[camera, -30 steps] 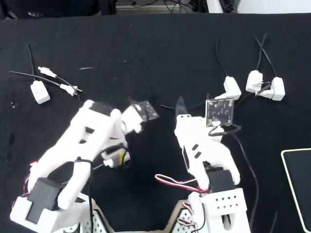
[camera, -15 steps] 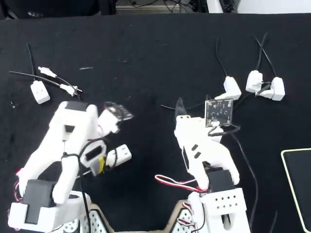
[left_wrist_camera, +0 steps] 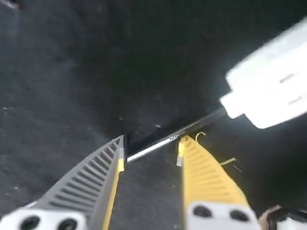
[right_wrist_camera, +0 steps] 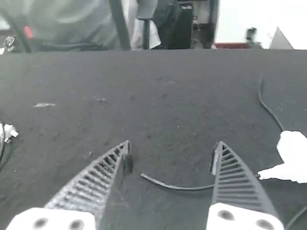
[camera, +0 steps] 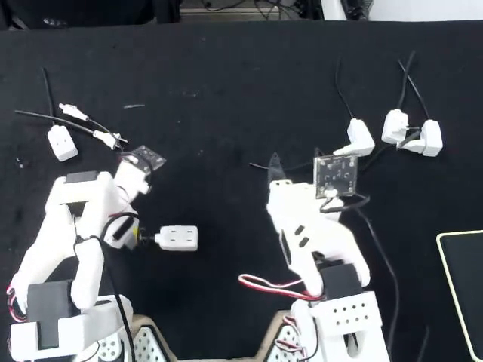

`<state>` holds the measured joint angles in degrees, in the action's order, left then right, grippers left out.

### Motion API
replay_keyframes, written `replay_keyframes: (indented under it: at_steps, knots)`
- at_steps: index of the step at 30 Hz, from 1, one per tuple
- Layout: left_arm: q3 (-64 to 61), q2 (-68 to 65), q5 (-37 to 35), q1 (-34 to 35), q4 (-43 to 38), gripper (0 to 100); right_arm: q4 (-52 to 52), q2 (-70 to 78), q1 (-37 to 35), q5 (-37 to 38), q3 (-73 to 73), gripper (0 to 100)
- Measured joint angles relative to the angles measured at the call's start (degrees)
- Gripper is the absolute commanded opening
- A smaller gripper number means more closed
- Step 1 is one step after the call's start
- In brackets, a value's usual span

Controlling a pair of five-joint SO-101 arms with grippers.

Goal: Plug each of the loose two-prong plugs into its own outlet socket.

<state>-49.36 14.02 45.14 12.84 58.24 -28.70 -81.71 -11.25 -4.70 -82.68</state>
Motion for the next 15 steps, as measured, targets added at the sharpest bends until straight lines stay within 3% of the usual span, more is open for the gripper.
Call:
replay_keyframes:
  at_steps: [8,15]
  knots:
    - [0.0,0.3,0.0,0.1,-0.5,18,0.0,0.0,-0.6,0.0,0.0,25.4]
    - [5.2,7.6,-6.4,-3.8,12.8,18,0.0,0.0,-0.7,0.0,0.0,25.4]
